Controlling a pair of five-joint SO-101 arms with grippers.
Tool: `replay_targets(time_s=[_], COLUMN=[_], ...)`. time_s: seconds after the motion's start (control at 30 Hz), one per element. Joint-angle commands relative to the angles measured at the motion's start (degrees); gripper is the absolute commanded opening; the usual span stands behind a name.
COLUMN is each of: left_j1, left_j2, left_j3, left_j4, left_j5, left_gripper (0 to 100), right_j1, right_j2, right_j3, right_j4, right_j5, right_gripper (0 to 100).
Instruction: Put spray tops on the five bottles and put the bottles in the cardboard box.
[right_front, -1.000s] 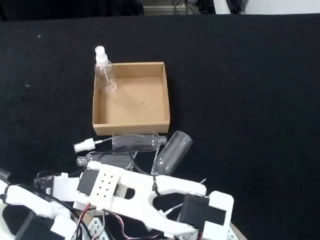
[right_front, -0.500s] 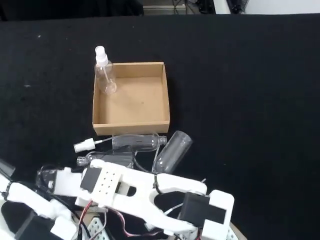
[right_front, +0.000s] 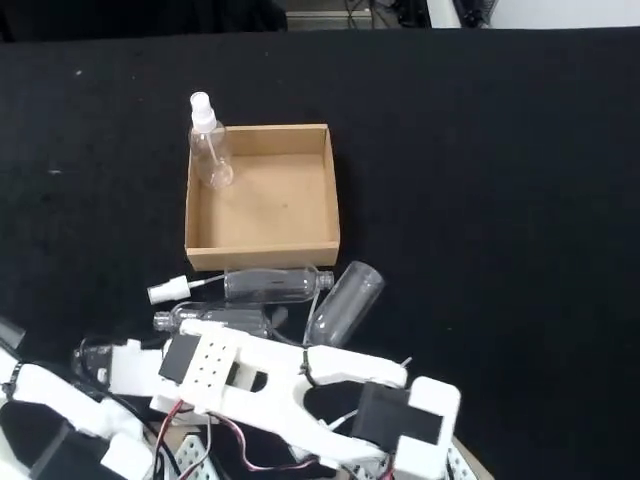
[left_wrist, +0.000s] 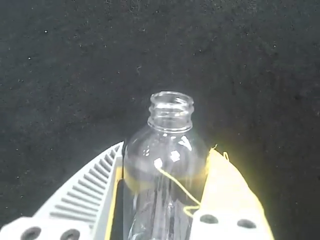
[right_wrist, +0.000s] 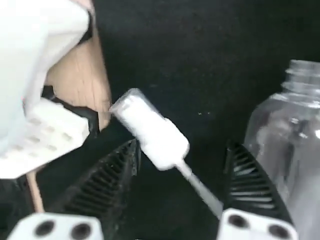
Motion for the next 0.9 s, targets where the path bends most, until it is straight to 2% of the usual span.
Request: replay_targets(time_s=[0.0,0.13,0.27,0.43,0.6,0.7,0.87], left_j1=[0.3,0.1,0.1,0.3,0.1,0.0,0.1], left_j2=[-0.4,-0.4,-0.9,-1.0,-0.8,-0.4,-0.9], left_j3=[-3.5,-3.5,-3.5,-3.5,-3.5,-3.5,-3.5], left_j4=[0.0,-0.1,-0.2,0.1,0.1,-0.2,-0.1], left_j5=[0.4,0.4,0.4,0.4,0.4,0.4,0.4], left_gripper=[4,4,4,4,4,4,4], right_j1=[0.7,0.6,0.6,0.9,1.0,1.0,2.2], right_j2=[0.7,0.7,1.1,1.3,0.6,-1.8,-9.8], right_j3=[-3.5,-3.4,-3.2,-3.1,-3.2,-3.4,-3.8], right_j4=[-0.6,-0.6,-1.1,-1.1,-0.5,1.2,5.6], right_j5=[1.4,4.7,4.7,4.7,4.7,2.0,-3.2], right_gripper=[26.0,26.0,25.2,15.1,11.6,7.1,6.7])
